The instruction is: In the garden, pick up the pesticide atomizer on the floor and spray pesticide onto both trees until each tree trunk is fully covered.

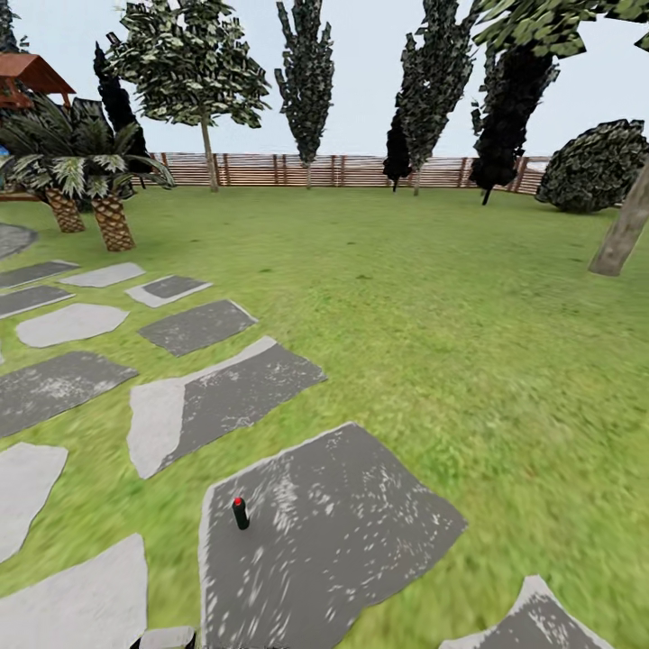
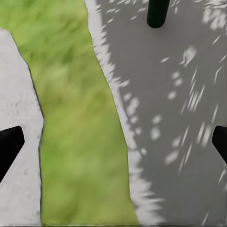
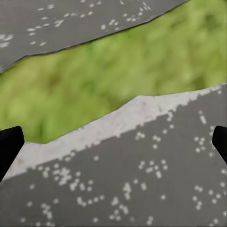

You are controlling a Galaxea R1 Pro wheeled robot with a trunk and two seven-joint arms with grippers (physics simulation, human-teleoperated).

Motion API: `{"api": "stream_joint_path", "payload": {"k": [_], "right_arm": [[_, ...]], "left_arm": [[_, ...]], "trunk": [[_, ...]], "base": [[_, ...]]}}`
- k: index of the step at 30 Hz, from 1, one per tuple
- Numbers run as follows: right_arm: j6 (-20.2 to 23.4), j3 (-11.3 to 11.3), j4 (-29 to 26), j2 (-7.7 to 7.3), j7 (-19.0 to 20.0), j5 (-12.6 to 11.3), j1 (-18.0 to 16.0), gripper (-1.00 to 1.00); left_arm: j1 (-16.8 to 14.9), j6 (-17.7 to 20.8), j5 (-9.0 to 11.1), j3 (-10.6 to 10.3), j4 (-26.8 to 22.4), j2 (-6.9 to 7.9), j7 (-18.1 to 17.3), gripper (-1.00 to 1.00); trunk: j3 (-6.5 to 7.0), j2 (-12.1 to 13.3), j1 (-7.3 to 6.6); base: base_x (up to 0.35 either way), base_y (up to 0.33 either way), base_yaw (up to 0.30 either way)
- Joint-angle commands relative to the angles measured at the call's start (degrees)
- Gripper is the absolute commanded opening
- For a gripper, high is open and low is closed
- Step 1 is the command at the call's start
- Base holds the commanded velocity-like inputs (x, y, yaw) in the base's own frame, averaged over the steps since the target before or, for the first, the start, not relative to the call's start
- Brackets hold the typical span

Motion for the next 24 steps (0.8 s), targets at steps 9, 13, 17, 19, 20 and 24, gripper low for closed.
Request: {"api": "stream_joint_path", "payload": {"k": [9,13,17,19,20,24], "right_arm": [[-0.2,0.1,0.0,-0.03,0.0,0.1,0.0,1.00],[-0.2,0.1,0.0,-0.03,0.0,0.1,0.0,1.00],[-0.2,0.1,0.0,-0.03,0.0,0.1,0.0,1.00],[-0.2,0.1,0.0,-0.03,0.0,0.1,0.0,1.00],[-0.2,0.1,0.0,-0.03,0.0,0.1,0.0,1.00],[-0.2,0.1,0.0,-0.03,0.0,0.1,0.0,1.00]], "left_arm": [[0.0,-0.2,0.1,0.1,0.0,-0.01,0.0,1.00],[-0.1,-0.3,0.1,0.1,0.0,-0.08,0.0,1.00],[-0.1,-0.3,0.1,0.1,0.0,-0.10,0.0,1.00],[-0.1,-0.3,0.1,0.1,0.0,-0.10,0.0,1.00],[-0.1,-0.3,0.1,0.1,0.0,-0.10,0.0,1.00],[-0.1,-0.3,0.1,0.1,0.0,-0.10,0.0,1.00]], "trunk": [[-0.05,0.0,-0.01],[-0.05,0.0,-0.01],[-0.05,0.0,-0.01],[-0.05,0.0,-0.01],[-0.05,0.0,-0.01],[-0.05,0.0,-0.01]], "base": [[0.000,0.000,0.278],[0.000,-0.005,0.278],[0.048,-0.126,0.278],[0.100,-0.205,0.278],[0.117,-0.222,0.278],[0.138,-0.232,0.278]]}}
